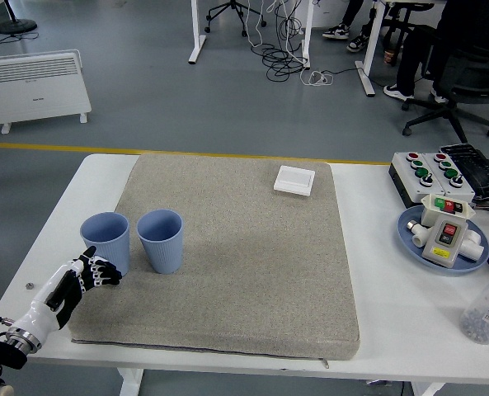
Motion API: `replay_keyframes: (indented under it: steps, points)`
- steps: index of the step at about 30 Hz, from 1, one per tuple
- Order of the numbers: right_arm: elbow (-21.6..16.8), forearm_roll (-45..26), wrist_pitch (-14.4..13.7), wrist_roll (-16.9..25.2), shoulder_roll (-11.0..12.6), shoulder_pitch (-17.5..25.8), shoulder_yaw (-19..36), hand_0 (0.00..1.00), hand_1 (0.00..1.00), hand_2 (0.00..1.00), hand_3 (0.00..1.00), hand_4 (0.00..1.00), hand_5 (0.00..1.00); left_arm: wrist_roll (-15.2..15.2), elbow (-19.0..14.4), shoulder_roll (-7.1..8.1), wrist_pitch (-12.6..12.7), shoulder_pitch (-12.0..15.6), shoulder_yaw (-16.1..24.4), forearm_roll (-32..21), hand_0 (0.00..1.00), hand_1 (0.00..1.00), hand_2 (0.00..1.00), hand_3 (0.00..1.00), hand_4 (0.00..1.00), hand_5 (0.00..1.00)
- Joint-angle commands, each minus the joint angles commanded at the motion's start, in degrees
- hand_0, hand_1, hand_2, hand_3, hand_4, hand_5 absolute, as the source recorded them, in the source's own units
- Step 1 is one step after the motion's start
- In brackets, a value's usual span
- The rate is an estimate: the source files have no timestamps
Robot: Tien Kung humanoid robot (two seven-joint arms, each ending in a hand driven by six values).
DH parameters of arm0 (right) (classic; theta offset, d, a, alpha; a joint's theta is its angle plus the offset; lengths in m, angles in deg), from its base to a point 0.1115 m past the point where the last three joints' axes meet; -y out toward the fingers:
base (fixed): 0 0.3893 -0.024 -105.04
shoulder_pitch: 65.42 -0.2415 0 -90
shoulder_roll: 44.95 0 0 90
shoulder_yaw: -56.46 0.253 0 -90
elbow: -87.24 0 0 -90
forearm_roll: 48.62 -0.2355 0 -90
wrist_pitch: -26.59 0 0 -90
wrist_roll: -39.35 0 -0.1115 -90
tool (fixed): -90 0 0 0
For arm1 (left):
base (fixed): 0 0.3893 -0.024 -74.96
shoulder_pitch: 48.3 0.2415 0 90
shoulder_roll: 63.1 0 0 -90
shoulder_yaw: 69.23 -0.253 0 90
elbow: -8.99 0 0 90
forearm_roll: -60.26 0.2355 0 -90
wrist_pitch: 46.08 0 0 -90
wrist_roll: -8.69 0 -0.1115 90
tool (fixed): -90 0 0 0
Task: Push cup pick cup insert cup
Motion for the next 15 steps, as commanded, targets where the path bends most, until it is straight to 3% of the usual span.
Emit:
replay_keyframes:
  steps: [15]
  points:
    - [0.00,0.01,0.01,0.03,-0.18,-0.15,0.00,0.753,0.627,0.611,0.586,0.120,0.611,0.70,3.07,-1.33,-0.13,-3.44,-1.29,-0.51,0.570,0.552,0.501,0.450,0.612,0.998]
